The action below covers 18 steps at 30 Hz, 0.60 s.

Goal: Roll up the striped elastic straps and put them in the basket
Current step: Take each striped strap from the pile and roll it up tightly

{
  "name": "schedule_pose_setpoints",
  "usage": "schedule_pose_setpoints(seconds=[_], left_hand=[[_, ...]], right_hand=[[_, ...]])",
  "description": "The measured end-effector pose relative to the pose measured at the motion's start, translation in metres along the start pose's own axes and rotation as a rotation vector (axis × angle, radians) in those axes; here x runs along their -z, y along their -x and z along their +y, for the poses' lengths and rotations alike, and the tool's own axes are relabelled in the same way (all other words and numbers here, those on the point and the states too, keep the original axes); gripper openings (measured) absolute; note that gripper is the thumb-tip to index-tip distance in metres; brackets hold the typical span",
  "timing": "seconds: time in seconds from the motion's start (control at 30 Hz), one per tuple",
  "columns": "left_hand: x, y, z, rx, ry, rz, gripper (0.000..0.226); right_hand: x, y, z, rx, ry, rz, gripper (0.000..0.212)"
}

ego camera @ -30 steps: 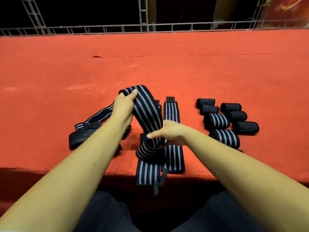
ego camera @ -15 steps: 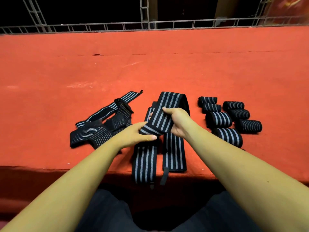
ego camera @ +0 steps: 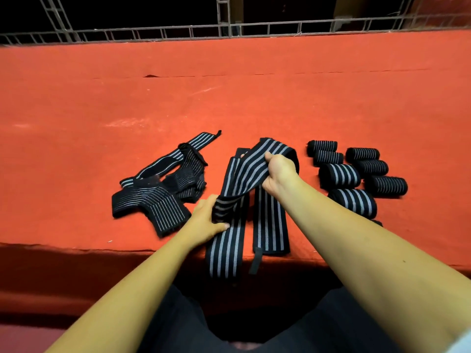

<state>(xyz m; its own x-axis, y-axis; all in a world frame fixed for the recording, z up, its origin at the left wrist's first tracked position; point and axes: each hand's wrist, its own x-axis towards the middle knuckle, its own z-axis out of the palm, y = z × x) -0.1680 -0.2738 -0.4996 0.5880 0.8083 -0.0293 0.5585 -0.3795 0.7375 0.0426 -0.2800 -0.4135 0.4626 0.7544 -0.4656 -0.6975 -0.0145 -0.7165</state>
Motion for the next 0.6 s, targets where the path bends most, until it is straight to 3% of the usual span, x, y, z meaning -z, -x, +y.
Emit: schedule_pose_setpoints(seconds=[0.13,0.2,0.27,0.37,0.43,0.53,0.6], left_hand=[[-0.003,0.000,-0.002,0.016,0.022,0.048,0.040],[-0.001,-0.001,0.000,-0.010,0.071,0.091,0.021],[0.003,0.000,0.002,-0.025,0.119,0.126,0.016],[0.002,0.002,-0.007,-0.069,0.034,0.090,0.028],[0.001,0.005,-0.007,-0.052,-0.016,0.074,0.032],[-0.001,0.003,0.000,0.026,0.019,0.040,0.060],[0.001,0.000,0.004,0.072,-0.003,0.021,0.068]], right_hand=[[-0.006,-0.004,-0.011,0.127,0.108,-0.002,0.031],[-0.009,-0.006,-0.013,0.186,0.216,-0.017,0.041],[-0.009,-0.020,-0.013,0.214,0.231,-0.049,0.054],[-0.007,-0.036,-0.015,0.256,0.198,-0.073,0.062],[-0.011,-0.014,-0.021,0.268,0.185,-0.049,0.054],[-0.016,-0.010,-0.029,0.282,0.149,-0.037,0.031],[-0.020,-0.011,-0.033,0.273,0.148,-0.061,0.048]])
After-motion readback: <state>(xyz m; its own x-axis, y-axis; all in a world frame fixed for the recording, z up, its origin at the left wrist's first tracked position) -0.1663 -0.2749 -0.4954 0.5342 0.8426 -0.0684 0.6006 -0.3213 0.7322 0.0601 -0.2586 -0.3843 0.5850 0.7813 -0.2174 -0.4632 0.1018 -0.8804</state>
